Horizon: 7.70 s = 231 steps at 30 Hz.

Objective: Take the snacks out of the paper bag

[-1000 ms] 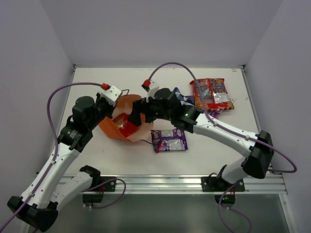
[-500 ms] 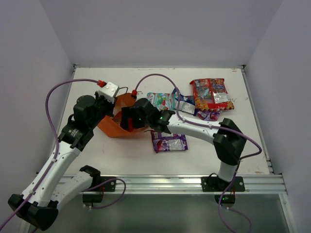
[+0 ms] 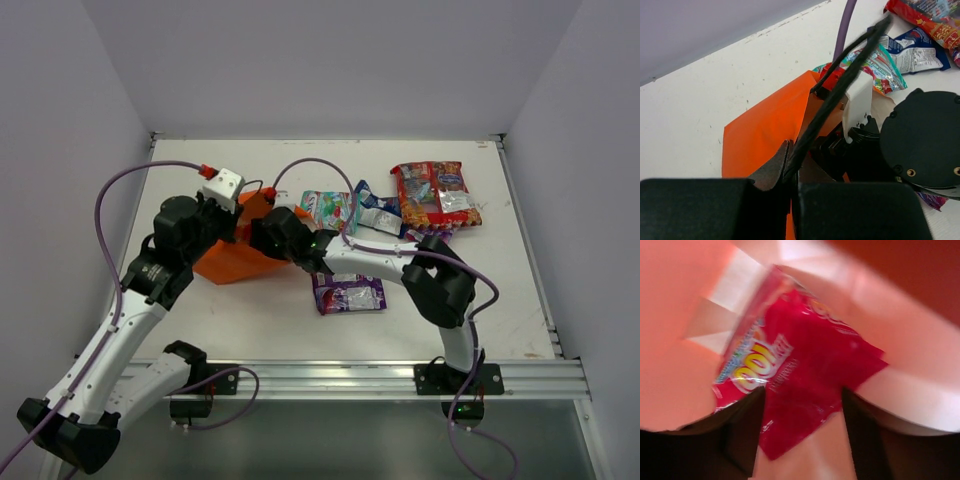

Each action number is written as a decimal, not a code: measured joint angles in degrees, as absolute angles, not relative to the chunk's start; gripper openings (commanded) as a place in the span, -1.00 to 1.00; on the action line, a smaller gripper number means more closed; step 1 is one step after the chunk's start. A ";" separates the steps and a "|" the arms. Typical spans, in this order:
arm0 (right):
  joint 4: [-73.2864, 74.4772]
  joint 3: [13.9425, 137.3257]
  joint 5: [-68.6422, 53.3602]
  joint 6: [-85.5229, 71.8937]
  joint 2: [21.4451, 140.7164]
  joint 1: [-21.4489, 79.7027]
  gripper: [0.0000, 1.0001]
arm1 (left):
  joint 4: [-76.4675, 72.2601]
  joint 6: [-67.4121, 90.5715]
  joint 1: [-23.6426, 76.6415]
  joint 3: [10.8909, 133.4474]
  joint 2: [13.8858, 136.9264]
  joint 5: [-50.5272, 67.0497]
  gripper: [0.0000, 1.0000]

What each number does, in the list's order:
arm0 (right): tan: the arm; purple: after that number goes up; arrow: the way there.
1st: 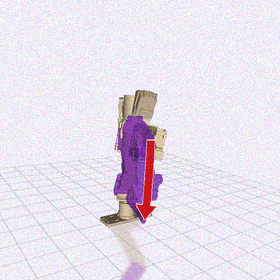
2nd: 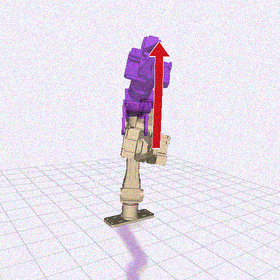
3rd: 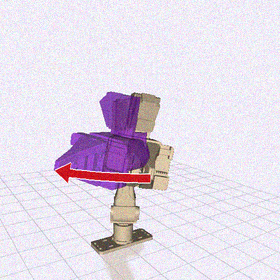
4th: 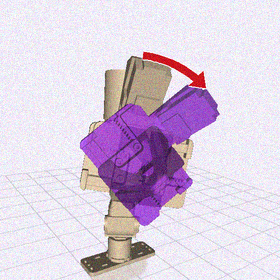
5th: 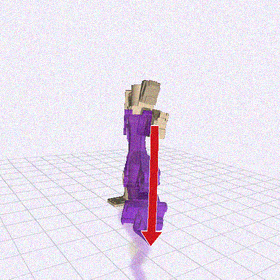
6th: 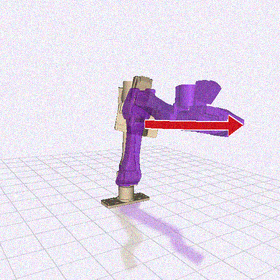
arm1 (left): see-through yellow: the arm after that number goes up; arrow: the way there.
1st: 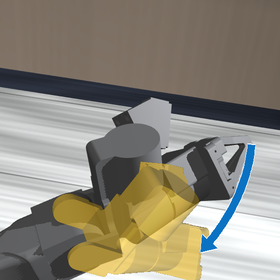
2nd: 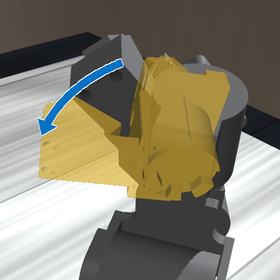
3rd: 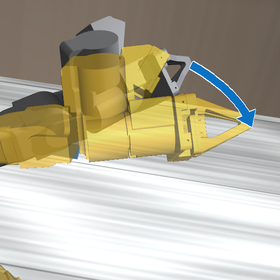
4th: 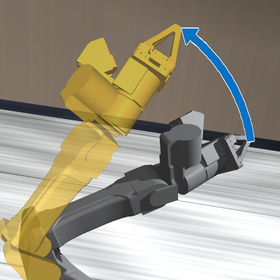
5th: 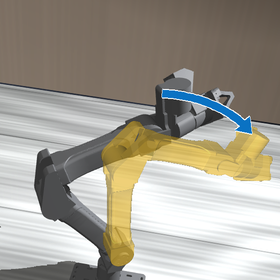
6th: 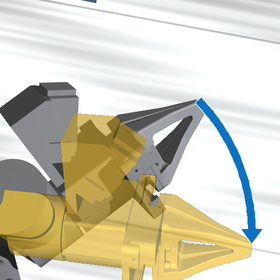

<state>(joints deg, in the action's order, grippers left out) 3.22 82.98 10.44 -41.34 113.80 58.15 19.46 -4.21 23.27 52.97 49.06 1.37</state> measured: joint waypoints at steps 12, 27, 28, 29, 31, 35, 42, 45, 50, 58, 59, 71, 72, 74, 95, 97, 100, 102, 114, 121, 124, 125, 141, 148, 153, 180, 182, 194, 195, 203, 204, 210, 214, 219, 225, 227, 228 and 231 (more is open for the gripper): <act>-0.97 79.72 9.04 -38.76 111.50 57.67 -1.00 | 20.64 -3.53 23.27 52.97 49.10 1.02 -1.00; -4.25 78.52 5.98 -39.07 98.30 57.30 0.27 | 20.12 -3.01 23.27 52.60 48.69 -1.63 -1.00; -3.03 78.52 6.00 -40.64 98.78 57.30 0.39 | 19.97 -2.59 23.27 52.60 48.75 -1.74 -1.00; -1.85 78.56 6.00 -42.15 99.35 57.30 0.60 | 19.81 -2.15 23.27 52.62 48.86 -1.78 -1.00; 1.67 79.15 5.91 -45.80 101.08 57.30 0.79 | 19.62 -1.06 23.27 52.69 49.17 -1.78 -1.00; 7.90 81.41 5.89 -52.21 105.51 57.32 0.98 | 19.42 0.91 23.27 53.01 49.80 -1.96 -1.00; 11.03 87.15 3.66 -59.09 113.08 57.30 0.98 | 19.33 5.30 23.27 53.30 50.19 -1.50 -1.00; 10.52 90.87 2.66 -59.66 116.95 57.32 0.98 | 19.29 6.72 23.24 53.36 50.96 -0.27 -1.00; 11.35 96.42 0.05 -59.86 122.69 57.30 0.97 | 19.55 7.55 23.07 53.58 52.47 1.83 -1.00; 14.81 100.77 -2.83 -60.05 125.34 57.28 -0.11 | 20.91 6.68 22.09 54.54 53.25 2.42 -1.00; 14.87 100.82 -3.18 -60.16 125.34 57.25 -0.25 | 20.95 6.44 22.09 54.63 53.25 2.48 -1.00; 12.12 99.46 -5.76 -58.76 124.81 56.95 -1.00 | 21.85 5.28 22.06 54.74 52.90 3.07 -1.00; 11.53 98.61 -5.74 -58.19 124.38 56.97 -1.00 | 22.06 5.04 22.17 54.74 52.77 2.92 -1.00; 10.68 96.49 -5.58 -56.51 122.78 57.08 -1.00 | 22.09 4.78 22.33 54.74 52.51 2.63 -1.00; 9.30 88.68 3.44 -37.93 97.03 56.97 -1.00 | 20.47 1.85 23.05 54.50 50.98 -1.96 -1.00; 9.37 88.71 3.84 -35.81 95.29 56.80 -1.00 | 20.43 0.82 23.05 54.50 50.98 -2.02 -1.00; 8.93 88.12 3.16 -32.18 93.97 56.55 -0.58 | 20.47 -1.48 23.05 54.50 50.61 -1.91 -1.00; 8.40 86.46 1.85 -29.28 93.76 56.42 -0.30 | 20.64 -3.27 23.05 54.48 49.82 -1.91 -1.00; 8.86 74.48 -7.60 -22.96 94.41 61.28 0.16 | 14.66 -9.47 23.05 51.46 48.45 -2.76 -1.00; 7.46 76.75 -11.46 -18.83 95.48 67.09 0.23 | 10.85 -11.20 23.27 46.09 45.95 0.69 -1.00; 7.31 76.34 -8.62 -18.46 95.48 66.22 0.39 | 10.83 -11.64 23.27 44.60 43.68 2.68 -1.00; 7.27 76.18 -7.84 -18.44 95.48 65.71 0.46 | 10.85 -11.62 23.27 44.38 42.89 2.87 -1.00; 8.03 78.87 5.76 -24.97 102.08 59.59 0.94 | 13.06 -5.76 23.27 44.80 43.07 9.04 -1.00; -5.08 74.26 9.52 -14.66 104.29 59.29 0.97 | 17.47 -3.70 23.24 48.60 45.60 8.27 -1.00; -11.75 72.38 7.51 -10.94 105.60 58.52 0.97 | 19.22 -3.01 23.24 49.63 45.76 7.38 -1.00; -9.50 73.63 6.11 -17.47 106.52 56.97 0.98 | 20.01 7.38 23.27 53.19 48.66 3.53 -1.00; -10.02 73.65 5.96 -15.27 107.83 56.55 0.98 | 20.82 6.87 23.27 53.67 48.62 4.67 -1.00; -2.20 85.27 -4.91 -11.57 118.67 55.75 0.66 | 22.09 4.84 22.59 54.33 48.86 4.47 -1.00; -1.48 86.00 -5.41 -11.49 119.26 55.70 0.53 | 22.11 4.84 22.52 54.33 48.88 4.34 -1.00; 0.95 87.50 -8.64 -11.99 121.10 55.48 -1.00 | 22.20 4.64 22.50 54.06 48.84 4.03 -1.00; 0.84 87.50 -8.86 -12.08 121.05 55.48 -1.00 | 22.17 4.36 22.50 54.00 48.69 3.97 -1.00; 2.92 85.84 -9.87 -12.12 117.84 55.48 -1.00 | 21.91 3.84 22.65 53.21 47.40 3.27 -1.00; 6.02 83.85 -9.91 -12.12 112.16 55.55 -1.00 | 20.86 3.86 22.98 52.73 47.16 2.20 -1.00; 8.40 83.79 -9.96 -12.10 104.33 55.81 -1.00 | 20.60 3.86 23.03 52.71 48.36 0.97 -1.00; 10.44 84.99 -9.89 -12.23 97.34 56.23 -1.00 | 20.10 3.90 23.03 52.73 50.13 -1.89 -1.00; 11.68 85.06 -9.61 -12.25 95.55 56.25 -1.00 | 19.92 3.92 23.03 52.84 50.61 -3.16 -1.00; 12.60 85.08 -9.23 -12.19 94.54 56.25 -1.00 | 19.84 3.95 23.03 52.97 50.89 -3.64 -1.00; 15.18 85.54 -6.98 -11.27 91.15 56.25 -1.00 | 19.68 4.32 23.03 53.45 51.66 -5.32 -1.00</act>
<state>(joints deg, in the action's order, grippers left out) 15.18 85.54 -6.98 -11.27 91.15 56.25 19.68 4.32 23.03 53.45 51.66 -5.32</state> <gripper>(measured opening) 0.059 0.030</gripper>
